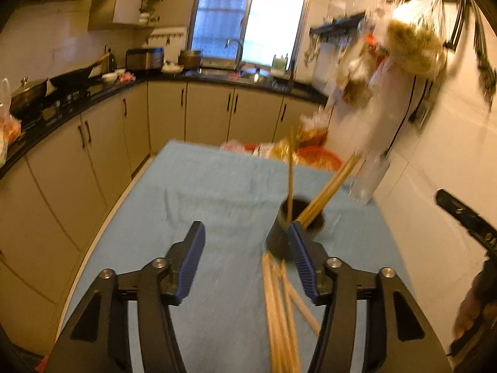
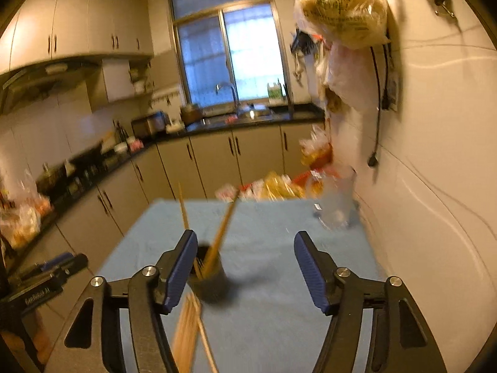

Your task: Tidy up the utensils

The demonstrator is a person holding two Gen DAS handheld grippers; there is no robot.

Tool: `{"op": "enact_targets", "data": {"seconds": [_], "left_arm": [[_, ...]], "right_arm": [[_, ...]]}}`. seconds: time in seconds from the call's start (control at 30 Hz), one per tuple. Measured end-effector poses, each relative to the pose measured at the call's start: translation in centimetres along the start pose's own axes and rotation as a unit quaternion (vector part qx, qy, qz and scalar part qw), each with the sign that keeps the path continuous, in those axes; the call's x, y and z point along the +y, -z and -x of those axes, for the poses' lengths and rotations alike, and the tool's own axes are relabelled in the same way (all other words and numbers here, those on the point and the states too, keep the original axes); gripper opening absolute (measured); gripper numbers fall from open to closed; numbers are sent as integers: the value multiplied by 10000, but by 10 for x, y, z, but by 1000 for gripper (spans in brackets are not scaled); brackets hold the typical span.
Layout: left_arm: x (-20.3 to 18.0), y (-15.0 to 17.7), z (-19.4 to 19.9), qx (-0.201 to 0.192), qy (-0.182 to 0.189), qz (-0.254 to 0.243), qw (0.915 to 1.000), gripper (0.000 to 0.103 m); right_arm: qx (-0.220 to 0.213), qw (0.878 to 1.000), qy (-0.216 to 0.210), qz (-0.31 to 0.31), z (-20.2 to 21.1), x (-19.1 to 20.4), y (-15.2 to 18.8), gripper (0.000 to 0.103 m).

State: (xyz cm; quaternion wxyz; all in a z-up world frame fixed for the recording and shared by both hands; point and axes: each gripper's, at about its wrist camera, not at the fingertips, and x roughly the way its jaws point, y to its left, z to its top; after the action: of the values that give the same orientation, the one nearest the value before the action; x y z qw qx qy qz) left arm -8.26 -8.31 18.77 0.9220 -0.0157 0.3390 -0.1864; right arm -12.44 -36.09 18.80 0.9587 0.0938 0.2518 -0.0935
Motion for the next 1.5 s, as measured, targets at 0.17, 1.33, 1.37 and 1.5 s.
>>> {"op": "enact_targets", "data": {"seconds": [0.17, 1.33, 1.37, 1.5], "left_arm": [[4, 50, -27, 592, -224, -275, 9976, 59], [40, 124, -110, 1851, 503, 662, 9792, 7], [45, 125, -110, 1801, 576, 773, 9789, 7], [58, 129, -100, 1702, 351, 982, 9799, 7]], "right_arm": [[871, 9951, 223, 417, -10, -15, 36, 73], [2323, 9690, 53, -835, -66, -43, 195, 14], [2309, 9687, 72, -908, -61, -48, 196, 14], [2328, 9675, 234, -961, -41, -60, 201, 24]]}}
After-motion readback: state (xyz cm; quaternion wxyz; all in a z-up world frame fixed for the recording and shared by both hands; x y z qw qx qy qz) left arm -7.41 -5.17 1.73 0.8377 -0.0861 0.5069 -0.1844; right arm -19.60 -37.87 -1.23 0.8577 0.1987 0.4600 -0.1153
